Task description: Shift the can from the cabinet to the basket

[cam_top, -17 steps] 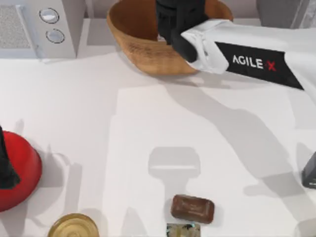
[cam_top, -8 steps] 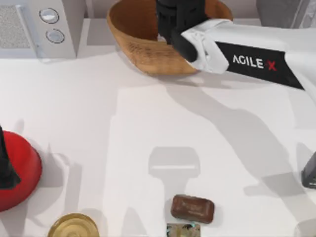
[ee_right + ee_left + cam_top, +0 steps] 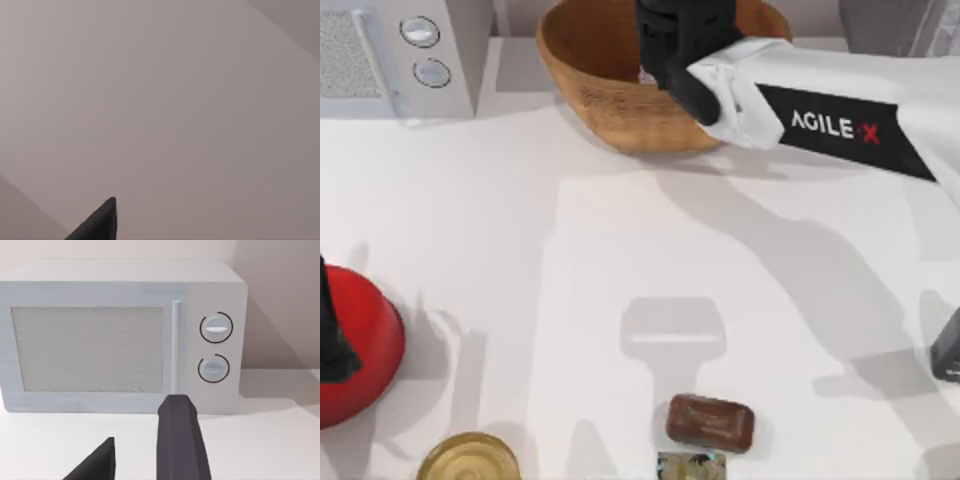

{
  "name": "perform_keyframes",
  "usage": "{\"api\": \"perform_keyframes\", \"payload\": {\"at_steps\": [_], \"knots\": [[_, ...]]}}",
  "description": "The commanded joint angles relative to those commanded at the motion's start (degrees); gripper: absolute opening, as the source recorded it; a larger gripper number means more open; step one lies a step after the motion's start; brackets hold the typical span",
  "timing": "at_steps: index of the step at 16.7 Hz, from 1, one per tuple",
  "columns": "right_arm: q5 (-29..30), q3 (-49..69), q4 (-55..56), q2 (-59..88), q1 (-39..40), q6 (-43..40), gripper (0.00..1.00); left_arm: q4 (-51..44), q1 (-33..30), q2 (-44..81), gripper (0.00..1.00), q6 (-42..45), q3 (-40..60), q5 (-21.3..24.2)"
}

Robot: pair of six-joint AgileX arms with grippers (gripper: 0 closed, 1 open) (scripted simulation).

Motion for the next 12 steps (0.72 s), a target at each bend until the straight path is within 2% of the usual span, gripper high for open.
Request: {"api": "perform_keyframes", "payload": {"at_steps": [7, 12], "knots": [[-0.41, -1.23, -0.29, -1.39, -0.31, -0.01, 1.0, 0.0, 0.0, 0.0, 1.0, 0.0, 0.0, 0.0], [-3.78, -10.97, -2.86, -13.55, -3.62, -0.09, 1.0, 0.0, 0.0, 0.0, 1.0, 0.0, 0.0, 0.0]]}}
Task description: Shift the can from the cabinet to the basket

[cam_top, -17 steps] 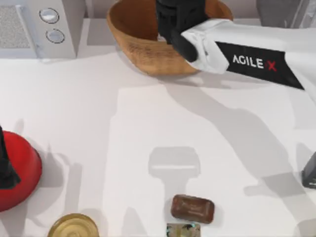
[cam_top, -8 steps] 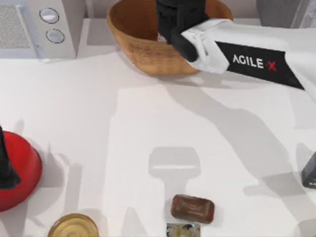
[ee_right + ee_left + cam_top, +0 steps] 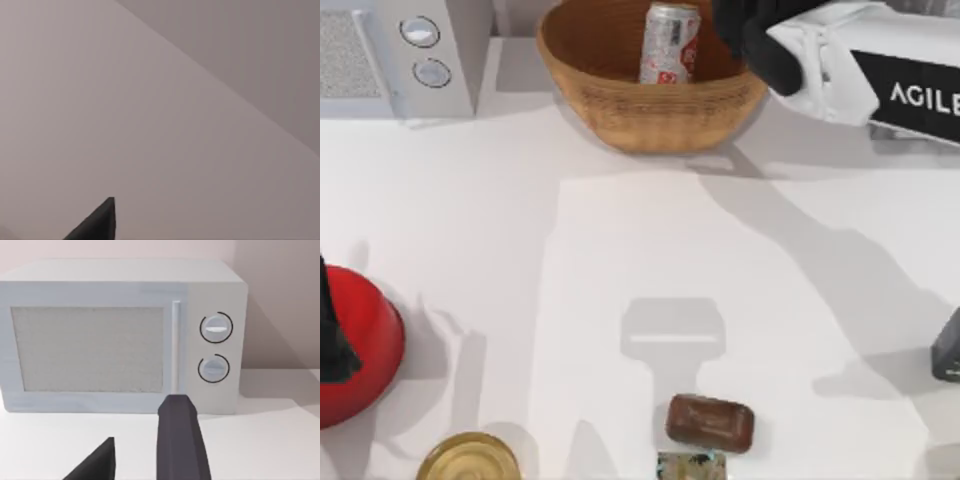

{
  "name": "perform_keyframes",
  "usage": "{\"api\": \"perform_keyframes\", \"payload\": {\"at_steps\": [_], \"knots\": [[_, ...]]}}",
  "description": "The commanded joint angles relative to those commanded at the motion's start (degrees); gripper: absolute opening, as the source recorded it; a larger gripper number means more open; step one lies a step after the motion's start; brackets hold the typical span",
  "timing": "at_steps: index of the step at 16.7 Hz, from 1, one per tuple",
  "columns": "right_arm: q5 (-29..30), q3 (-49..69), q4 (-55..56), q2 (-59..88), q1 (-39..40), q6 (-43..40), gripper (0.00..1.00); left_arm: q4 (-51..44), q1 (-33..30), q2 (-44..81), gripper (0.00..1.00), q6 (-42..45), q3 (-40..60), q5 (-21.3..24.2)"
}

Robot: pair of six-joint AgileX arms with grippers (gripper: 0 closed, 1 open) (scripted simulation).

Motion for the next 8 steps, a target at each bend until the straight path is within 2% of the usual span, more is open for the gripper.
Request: {"api": "perform_keyframes", "payload": {"at_steps": [8], "knots": [[-10.42, -30.24, -8.15, -38.88, -9.99, -0.26, 1.0, 0.0, 0.0, 0.0, 1.0, 0.0, 0.0, 0.0]]}}
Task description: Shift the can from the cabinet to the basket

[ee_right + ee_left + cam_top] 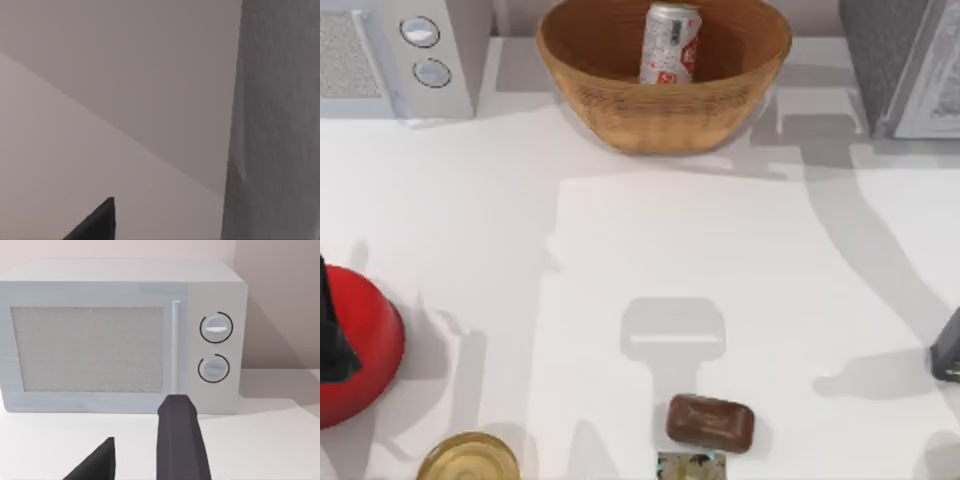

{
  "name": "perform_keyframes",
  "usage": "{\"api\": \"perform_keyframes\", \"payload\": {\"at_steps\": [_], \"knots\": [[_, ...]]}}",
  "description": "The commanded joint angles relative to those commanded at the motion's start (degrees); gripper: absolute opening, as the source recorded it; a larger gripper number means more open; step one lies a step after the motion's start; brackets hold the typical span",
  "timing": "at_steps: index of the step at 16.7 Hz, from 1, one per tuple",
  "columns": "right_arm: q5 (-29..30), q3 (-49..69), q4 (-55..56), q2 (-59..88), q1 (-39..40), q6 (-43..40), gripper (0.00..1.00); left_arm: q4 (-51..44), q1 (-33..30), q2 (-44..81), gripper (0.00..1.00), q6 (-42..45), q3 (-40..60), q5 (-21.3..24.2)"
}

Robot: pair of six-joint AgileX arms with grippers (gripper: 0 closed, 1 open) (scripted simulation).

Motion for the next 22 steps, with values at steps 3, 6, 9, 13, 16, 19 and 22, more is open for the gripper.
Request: {"api": "perform_keyframes", "payload": {"at_steps": [3, 6, 9, 13, 16, 19, 22], "knots": [[-4.77, -13.53, -3.7, -17.18, -4.6, -0.11, 1.0, 0.0, 0.0, 0.0, 1.0, 0.0, 0.0, 0.0], [-9.63, -27.74, -7.49, -36.7, -9.28, -0.22, 1.0, 0.0, 0.0, 0.0, 1.0, 0.0, 0.0, 0.0], [-14.22, -41.85, -11.05, -55.22, -13.69, -0.32, 1.0, 0.0, 0.0, 0.0, 1.0, 0.0, 0.0, 0.0], [-19.24, -56.71, -14.93, -72.79, -18.52, -0.44, 1.0, 0.0, 0.0, 0.0, 1.0, 0.0, 0.0, 0.0], [-21.6, -62.73, -16.78, -80.04, -20.82, -0.5, 1.0, 0.0, 0.0, 0.0, 1.0, 0.0, 0.0, 0.0], [-22.26, -64.31, -17.31, -81.96, -21.48, -0.52, 1.0, 0.0, 0.0, 0.0, 1.0, 0.0, 0.0, 0.0], [-22.26, -64.31, -17.31, -81.96, -21.48, -0.52, 1.0, 0.0, 0.0, 0.0, 1.0, 0.0, 0.0, 0.0]]}}
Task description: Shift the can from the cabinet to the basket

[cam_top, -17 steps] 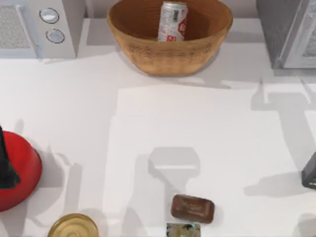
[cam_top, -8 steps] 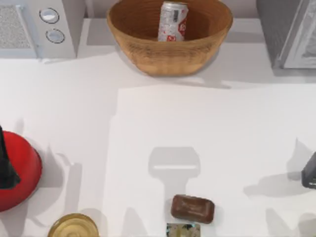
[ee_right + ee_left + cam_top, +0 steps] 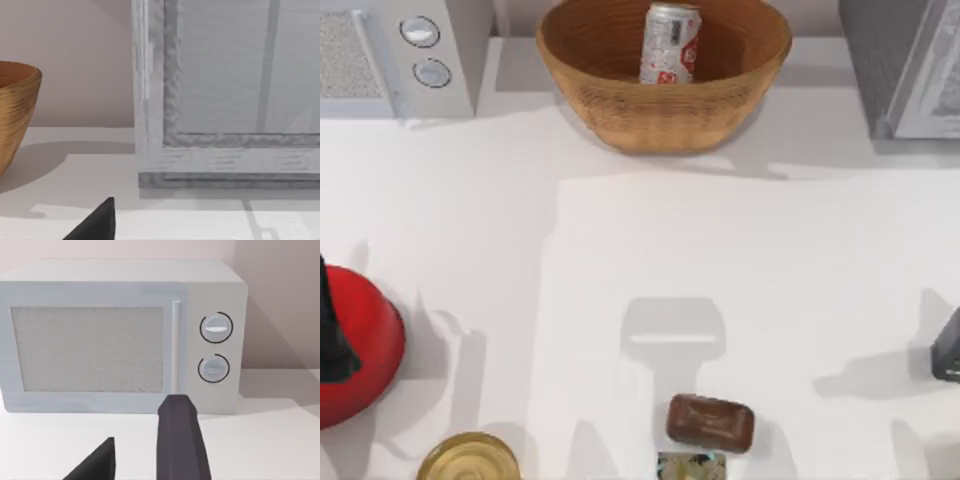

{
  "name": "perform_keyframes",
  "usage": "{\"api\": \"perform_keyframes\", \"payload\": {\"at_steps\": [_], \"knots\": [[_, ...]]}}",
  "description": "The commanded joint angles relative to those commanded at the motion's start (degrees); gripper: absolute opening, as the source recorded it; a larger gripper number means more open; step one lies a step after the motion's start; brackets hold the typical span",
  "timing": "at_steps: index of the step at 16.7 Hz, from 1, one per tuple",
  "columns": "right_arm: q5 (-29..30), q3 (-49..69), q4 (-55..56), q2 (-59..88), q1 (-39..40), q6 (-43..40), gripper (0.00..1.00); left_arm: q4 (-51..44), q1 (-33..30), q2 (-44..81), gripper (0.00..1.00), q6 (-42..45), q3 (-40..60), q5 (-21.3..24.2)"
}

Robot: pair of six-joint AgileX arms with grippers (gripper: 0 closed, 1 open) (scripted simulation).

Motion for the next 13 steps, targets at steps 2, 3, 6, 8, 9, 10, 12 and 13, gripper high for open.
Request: {"api": "perform_keyframes", "payload": {"at_steps": [2, 3, 6, 8, 9, 10, 12, 13], "knots": [[0.05, 0.13, 0.1, 0.25, 0.14, 0.0, 1.0, 0.0, 0.0, 0.0, 1.0, 0.0, 0.0, 0.0], [-0.53, 0.44, 0.7, 0.84, -0.31, -0.01, 1.0, 0.0, 0.0, 0.0, 1.0, 0.0, 0.0, 0.0], [-5.41, 3.11, 5.72, 6.2, -4.35, -0.13, 1.0, 0.0, 0.0, 0.0, 1.0, 0.0, 0.0, 0.0], [-10.43, 5.9, 11.38, 12.34, -8.81, -0.27, 1.0, 0.0, 0.0, 0.0, 1.0, 0.0, 0.0, 0.0], [-13.29, 7.42, 14.73, 16.0, -11.41, -0.34, 1.0, 0.0, 0.0, 0.0, 1.0, 0.0, 0.0, 0.0], [-16.34, 8.97, 18.32, 20.01, -14.19, -0.39, 1.0, 0.0, 0.0, 0.0, 1.0, 0.0, 0.0, 0.0], [-22.89, 12.04, 26.13, 28.93, -20.21, -0.42, 1.0, 0.0, 0.0, 0.0, 1.0, 0.0, 0.0, 0.0], [-26.26, 13.54, 30.28, 33.74, -23.41, -0.42, 1.0, 0.0, 0.0, 0.0, 1.0, 0.0, 0.0, 0.0]]}}
